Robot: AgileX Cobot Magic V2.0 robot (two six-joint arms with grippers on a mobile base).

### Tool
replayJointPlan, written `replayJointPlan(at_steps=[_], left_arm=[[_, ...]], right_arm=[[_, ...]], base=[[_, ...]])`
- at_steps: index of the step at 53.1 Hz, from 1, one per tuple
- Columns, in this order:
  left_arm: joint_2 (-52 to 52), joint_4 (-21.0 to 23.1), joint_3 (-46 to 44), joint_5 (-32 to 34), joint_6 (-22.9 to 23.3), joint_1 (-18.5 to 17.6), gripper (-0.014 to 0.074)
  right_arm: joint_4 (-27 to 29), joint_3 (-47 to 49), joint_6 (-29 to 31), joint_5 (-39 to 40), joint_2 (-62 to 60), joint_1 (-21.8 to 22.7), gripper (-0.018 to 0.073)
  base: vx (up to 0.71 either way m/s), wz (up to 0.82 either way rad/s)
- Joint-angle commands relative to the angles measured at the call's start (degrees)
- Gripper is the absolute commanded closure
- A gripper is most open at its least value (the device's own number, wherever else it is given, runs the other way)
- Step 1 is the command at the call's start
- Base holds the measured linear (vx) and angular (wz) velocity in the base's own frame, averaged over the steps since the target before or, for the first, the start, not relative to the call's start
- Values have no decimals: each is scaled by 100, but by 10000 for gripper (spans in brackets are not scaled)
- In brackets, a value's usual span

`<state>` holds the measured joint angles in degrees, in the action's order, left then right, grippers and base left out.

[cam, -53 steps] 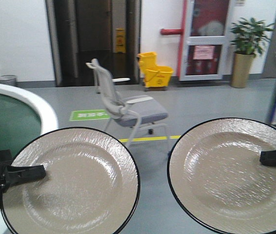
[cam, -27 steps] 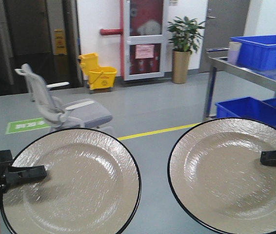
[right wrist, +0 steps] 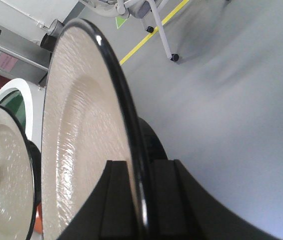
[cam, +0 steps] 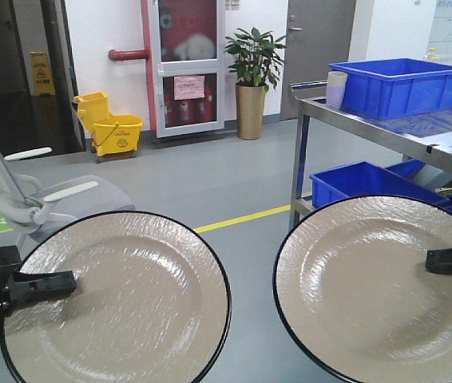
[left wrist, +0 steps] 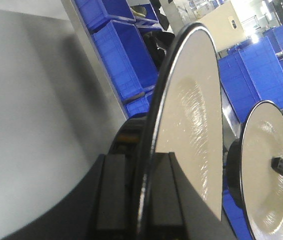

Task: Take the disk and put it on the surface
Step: 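Hold both plates while the base drives to the steel table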

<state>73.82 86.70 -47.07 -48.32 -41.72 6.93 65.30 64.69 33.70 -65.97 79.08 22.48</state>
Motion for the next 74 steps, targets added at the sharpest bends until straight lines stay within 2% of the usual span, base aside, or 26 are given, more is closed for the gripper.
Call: replayJointPlan(at_steps=[1, 39, 74], left_arm=[[-206, 660, -196, -248, 88, 0, 604], [-206, 660, -196, -248, 88, 0, 604], [-206, 660, -196, -241, 88, 0, 604]], right_arm=[[711, 201, -12, -78, -213, 16, 568], [711, 201, -6, -135, -213, 16, 568], [711, 201, 0, -129, -213, 16, 568]], base=[[38, -7], [47, -12], [51, -41]])
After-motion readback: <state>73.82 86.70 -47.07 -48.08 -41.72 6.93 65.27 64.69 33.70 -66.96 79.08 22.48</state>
